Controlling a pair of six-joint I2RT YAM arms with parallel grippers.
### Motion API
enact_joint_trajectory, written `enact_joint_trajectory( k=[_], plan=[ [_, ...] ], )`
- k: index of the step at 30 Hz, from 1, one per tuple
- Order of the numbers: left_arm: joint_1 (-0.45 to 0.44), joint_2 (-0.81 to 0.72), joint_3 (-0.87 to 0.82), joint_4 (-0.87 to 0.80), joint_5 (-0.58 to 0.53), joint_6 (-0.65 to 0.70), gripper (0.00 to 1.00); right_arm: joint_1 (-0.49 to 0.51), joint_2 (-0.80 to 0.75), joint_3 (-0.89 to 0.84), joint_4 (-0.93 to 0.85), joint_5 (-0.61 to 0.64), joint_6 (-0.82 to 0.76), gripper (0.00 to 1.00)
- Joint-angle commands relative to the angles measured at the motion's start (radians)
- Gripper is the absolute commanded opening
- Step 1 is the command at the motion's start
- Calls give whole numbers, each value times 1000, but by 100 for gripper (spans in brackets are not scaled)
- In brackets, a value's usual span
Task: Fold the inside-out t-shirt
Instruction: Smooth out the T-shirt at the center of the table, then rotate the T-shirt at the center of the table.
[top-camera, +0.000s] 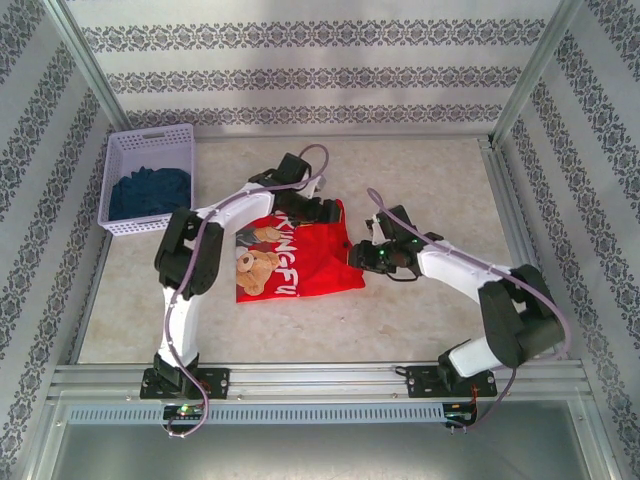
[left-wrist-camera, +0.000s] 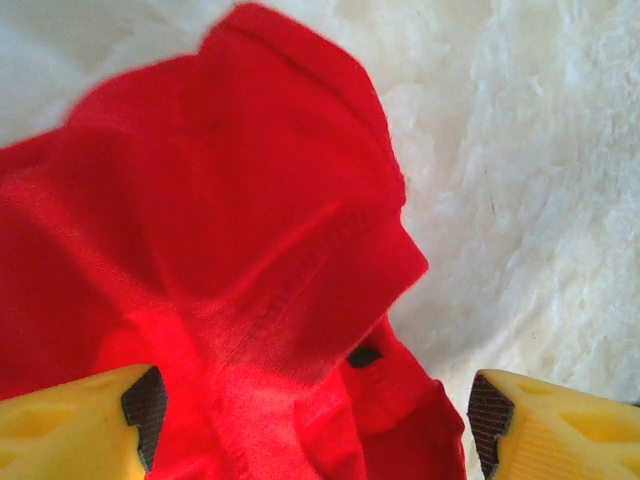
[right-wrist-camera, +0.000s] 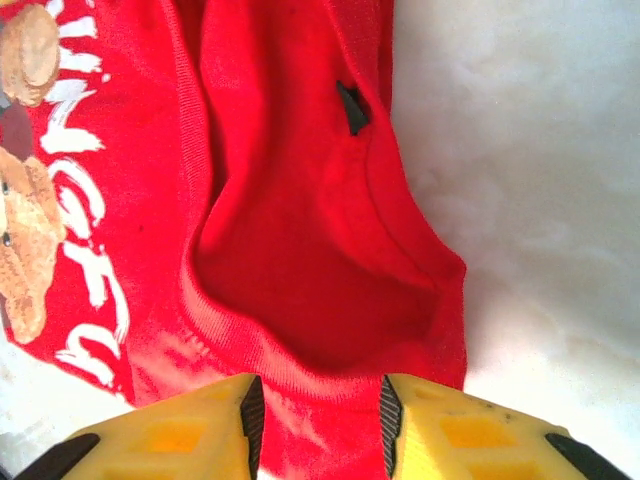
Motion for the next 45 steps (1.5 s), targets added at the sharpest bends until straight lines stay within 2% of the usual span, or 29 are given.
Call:
enact_joint_trajectory(
  k=[1, 4, 7, 10, 14, 18, 21, 23, 26, 29, 33, 36, 39, 42, 45],
  plan=[
    [-22, 73, 88, 45, 88, -44, 78, 46, -27, -27, 52, 2, 34, 37],
    [-23, 157, 169, 42, 28, -70, 79, 70, 51, -29, 118, -12, 65, 32],
    [-23, 212, 231, 54, -30, -90, 83, 58, 139, -8, 98, 27, 59, 27],
    [-23, 253, 315, 39, -17, -100, 86, 10, 194, 20, 39, 64, 34, 22],
    [-14, 225, 388, -26, 9, -52, 90, -36, 124, 42, -39, 111, -43, 23],
    [57, 72, 249, -35, 4, 7, 96, -16, -31, 29, -70, 147, -88, 30],
    [151, -35, 73, -89, -42, 22, 96, 73, -76, 1, 10, 142, -4, 41],
    [220, -87, -59, -71, -54, 10, 95, 124, -35, -6, 121, 111, 92, 44],
    [293, -79, -123, -85, -60, 17, 92, 148, 65, 16, 211, 96, 188, 42],
    [304, -40, -99, -139, -102, 54, 92, 136, 129, 57, 128, 171, 193, 37],
    [313, -27, -130, -154, -122, 45, 91, 56, 217, 94, 82, 207, 172, 35],
    [292, -95, -277, -86, -87, 22, 90, -20, 287, 171, 48, 220, 118, 36],
    [236, -227, -507, 10, -92, -47, 89, -82, 407, 347, -23, 210, 31, 36],
    [81, -411, -747, 128, -95, -160, 90, -84, 555, 590, -105, 153, -67, 36],
    [-56, -556, -844, 185, -103, -265, 91, -65, 599, 760, -212, 129, -200, 39]
  ],
)
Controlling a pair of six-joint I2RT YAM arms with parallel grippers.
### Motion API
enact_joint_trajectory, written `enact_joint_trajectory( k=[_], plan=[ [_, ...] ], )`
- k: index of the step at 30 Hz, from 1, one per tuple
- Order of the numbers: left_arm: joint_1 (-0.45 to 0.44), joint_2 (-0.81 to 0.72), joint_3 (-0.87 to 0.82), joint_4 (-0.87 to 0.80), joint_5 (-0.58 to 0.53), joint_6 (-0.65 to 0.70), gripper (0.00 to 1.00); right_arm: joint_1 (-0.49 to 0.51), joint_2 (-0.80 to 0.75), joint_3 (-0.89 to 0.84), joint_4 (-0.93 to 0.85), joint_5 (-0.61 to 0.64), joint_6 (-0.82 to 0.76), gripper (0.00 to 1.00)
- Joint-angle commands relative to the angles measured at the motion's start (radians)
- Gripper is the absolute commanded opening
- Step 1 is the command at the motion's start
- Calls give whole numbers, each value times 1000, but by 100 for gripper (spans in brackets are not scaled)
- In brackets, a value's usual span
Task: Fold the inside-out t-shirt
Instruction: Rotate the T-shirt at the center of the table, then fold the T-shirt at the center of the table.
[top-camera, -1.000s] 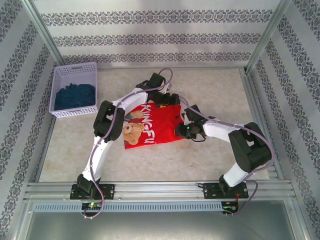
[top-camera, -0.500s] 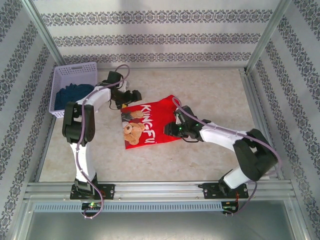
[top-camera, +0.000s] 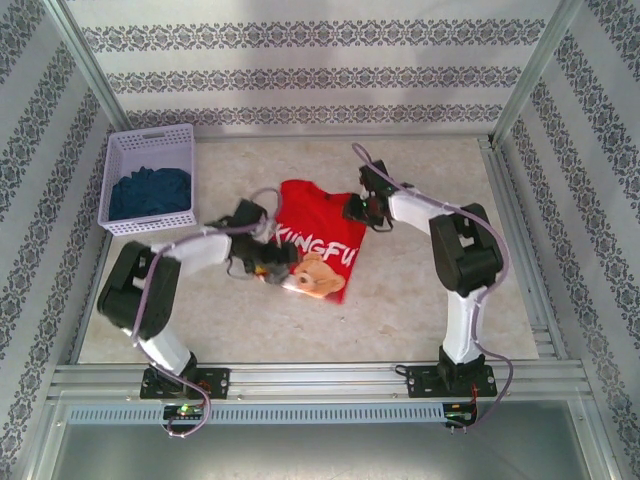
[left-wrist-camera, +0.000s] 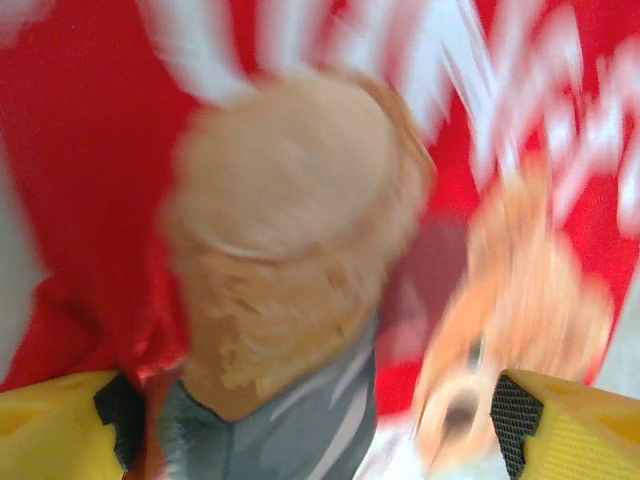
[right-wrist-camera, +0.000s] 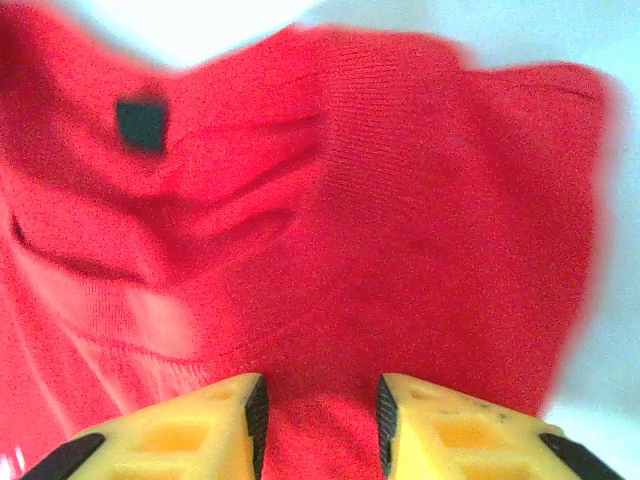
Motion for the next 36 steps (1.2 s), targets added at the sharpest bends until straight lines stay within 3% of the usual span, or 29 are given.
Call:
enact_joint_trajectory(
  k=[1, 4, 6, 8, 12, 14, 22, 28, 36],
  plan=[
    [-91, -102, -81, 23, -20, -149, 92, 26, -19, 107, -148, -17, -188, 40],
    [-47, -182, 12, -89, -187, -54, 93, -1, -109, 31, -101, -37, -226, 50],
    [32, -158, 80, -105, -229, -9, 94, -11, -111, 21, -87, -81, -226, 54],
    [118, -87, 155, -130, -219, -15, 94, -1, -87, 58, -117, -88, -253, 55],
    [216, 16, 184, -94, -243, -60, 94, -2, -2, 172, -131, -74, -294, 67],
    [260, 113, 233, -68, -203, -64, 94, -19, 91, 283, -169, -103, -295, 70],
    [246, 339, 427, -30, -110, -28, 90, -6, 319, 529, -305, -122, -314, 79],
    [212, 416, 423, 59, -62, -38, 76, 19, 427, 645, -393, -145, -335, 76],
    [208, 467, 433, 130, -38, -38, 47, 50, 479, 687, -388, -222, -299, 49]
  ],
)
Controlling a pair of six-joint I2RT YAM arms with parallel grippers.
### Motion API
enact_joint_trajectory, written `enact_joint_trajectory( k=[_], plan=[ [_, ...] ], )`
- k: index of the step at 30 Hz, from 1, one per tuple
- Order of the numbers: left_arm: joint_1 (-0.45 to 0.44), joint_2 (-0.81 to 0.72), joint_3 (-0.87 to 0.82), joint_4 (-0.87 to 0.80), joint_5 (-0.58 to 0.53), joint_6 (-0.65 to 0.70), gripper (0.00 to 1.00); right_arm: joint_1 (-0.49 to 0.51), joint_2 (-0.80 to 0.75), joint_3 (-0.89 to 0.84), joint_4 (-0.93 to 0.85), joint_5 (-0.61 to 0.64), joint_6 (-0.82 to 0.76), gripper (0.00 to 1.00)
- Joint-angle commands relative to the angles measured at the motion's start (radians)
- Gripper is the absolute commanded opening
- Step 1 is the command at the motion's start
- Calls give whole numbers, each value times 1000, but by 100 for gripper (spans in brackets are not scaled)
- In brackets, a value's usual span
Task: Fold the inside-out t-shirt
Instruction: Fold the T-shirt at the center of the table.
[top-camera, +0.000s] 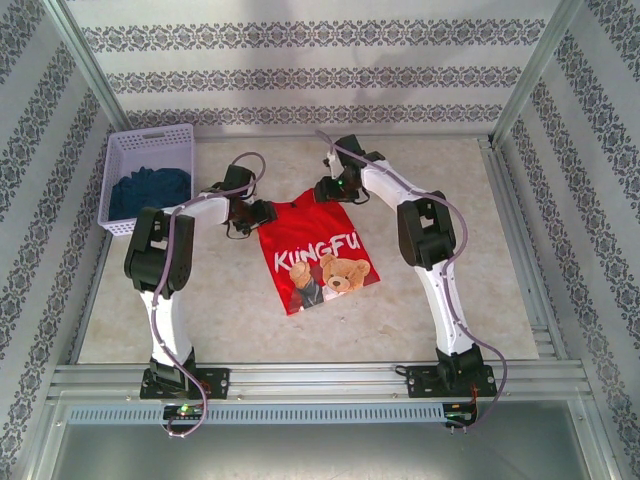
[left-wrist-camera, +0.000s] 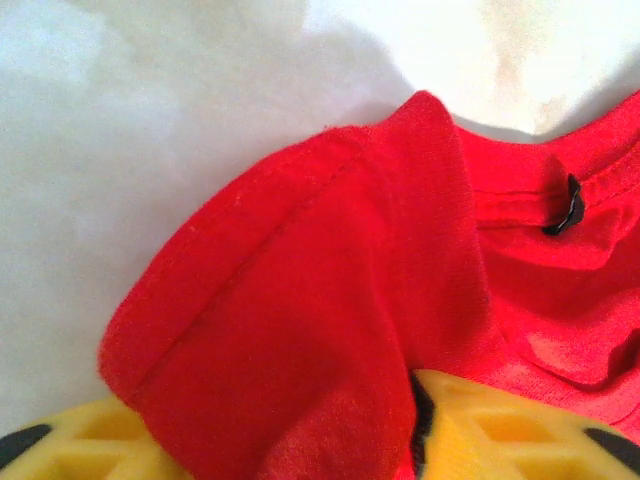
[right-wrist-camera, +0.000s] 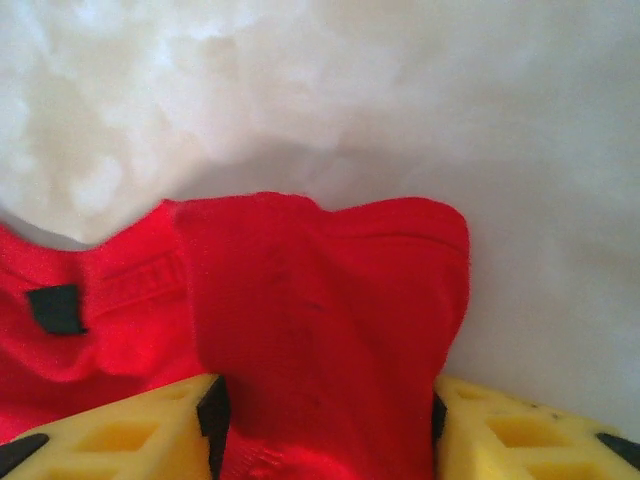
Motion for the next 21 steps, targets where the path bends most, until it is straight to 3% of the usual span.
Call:
enact_joint_trajectory(
  k=[1, 7, 13, 18, 21],
  plan=[
    [-38, 92, 12, 116, 99, 6, 44, 30, 52, 23, -47, -57, 6, 46],
    [-32, 119, 29, 130, 124, 9, 27, 30, 59, 22, 1, -61, 27, 26],
    [-12, 126, 41, 153, 154, 7, 0, 4, 7, -56, 178, -156, 102, 0],
    [6, 99, 77, 172, 198, 42, 0, -56, -200, -366, 567, -252, 200, 0],
    [11, 96, 147, 154, 211, 73, 0, -84, -264, -454, 725, -258, 261, 0]
  ],
)
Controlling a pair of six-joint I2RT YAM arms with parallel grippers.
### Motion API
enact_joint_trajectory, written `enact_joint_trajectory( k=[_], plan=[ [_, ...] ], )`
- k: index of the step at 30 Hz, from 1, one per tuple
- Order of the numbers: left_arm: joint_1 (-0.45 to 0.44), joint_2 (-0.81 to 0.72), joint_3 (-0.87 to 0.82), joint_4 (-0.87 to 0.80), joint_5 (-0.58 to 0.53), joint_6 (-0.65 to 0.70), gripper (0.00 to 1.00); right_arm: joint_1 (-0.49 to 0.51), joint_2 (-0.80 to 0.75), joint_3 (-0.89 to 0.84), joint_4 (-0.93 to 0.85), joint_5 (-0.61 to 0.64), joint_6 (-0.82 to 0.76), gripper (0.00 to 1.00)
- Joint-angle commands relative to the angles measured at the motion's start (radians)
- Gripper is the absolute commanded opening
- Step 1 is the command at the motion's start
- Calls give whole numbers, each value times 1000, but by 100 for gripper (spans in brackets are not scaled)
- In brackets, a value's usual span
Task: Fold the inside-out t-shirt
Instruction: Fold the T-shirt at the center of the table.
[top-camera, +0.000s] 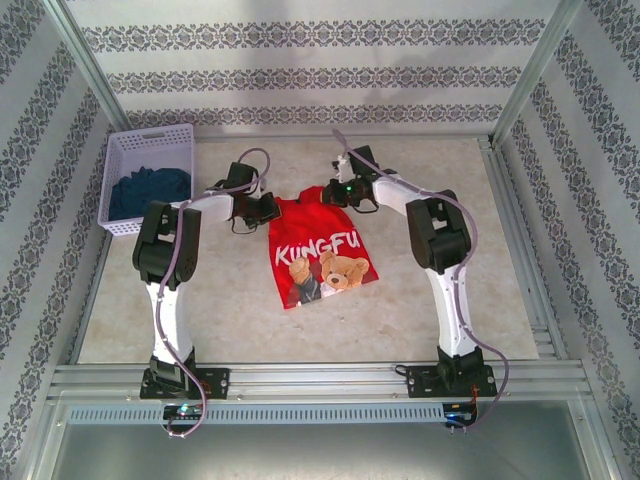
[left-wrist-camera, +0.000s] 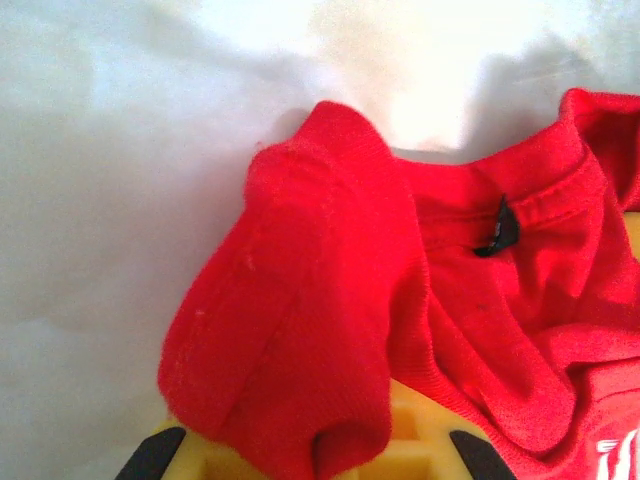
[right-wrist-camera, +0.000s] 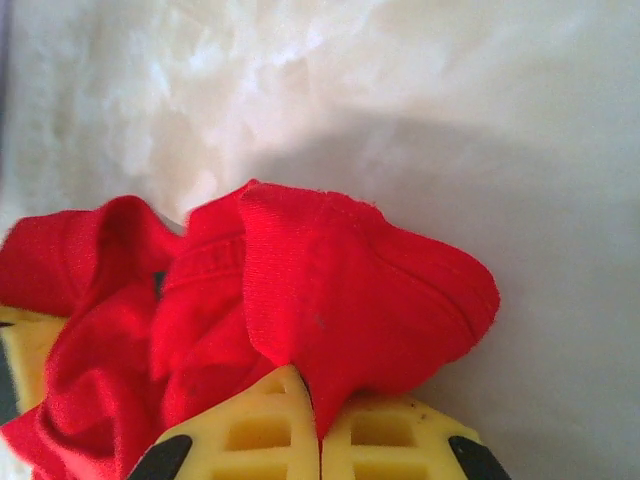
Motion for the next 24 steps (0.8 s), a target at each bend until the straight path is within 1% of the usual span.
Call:
enact_joint_trajectory(
  k=[1, 4, 6, 10, 12, 15, 17, 19, 22, 24],
  plan=[
    [8, 8, 99, 36, 53, 62, 0, -34, -108, -57, 293, -50, 90, 0],
    [27, 12, 214, -10, 53, 109, 0, -71, -128, -45, 390, -34, 142, 0],
    [37, 23, 317, -49, 44, 141, 0, -88, -128, 9, 417, -29, 162, 0],
    [40, 46, 534, -163, 30, 201, 0, -100, -140, 125, 422, -39, 169, 0],
    [40, 43, 636, -222, 34, 223, 0, -102, -171, 158, 417, -47, 145, 0],
    [38, 10, 690, -268, 32, 237, 0, -101, -243, 154, 383, -49, 95, 0],
    [38, -30, 645, -257, 49, 235, 0, -95, -299, 86, 398, -50, 69, 0],
    [36, -84, 559, -230, 64, 232, 0, -83, -360, 0, 397, -55, 33, 0],
    [19, -208, 337, -140, 93, 204, 0, -59, -479, -193, 415, -57, -12, 0],
    [-6, -322, 141, -39, 111, 144, 0, -36, -584, -358, 424, -58, -19, 0]
  ],
)
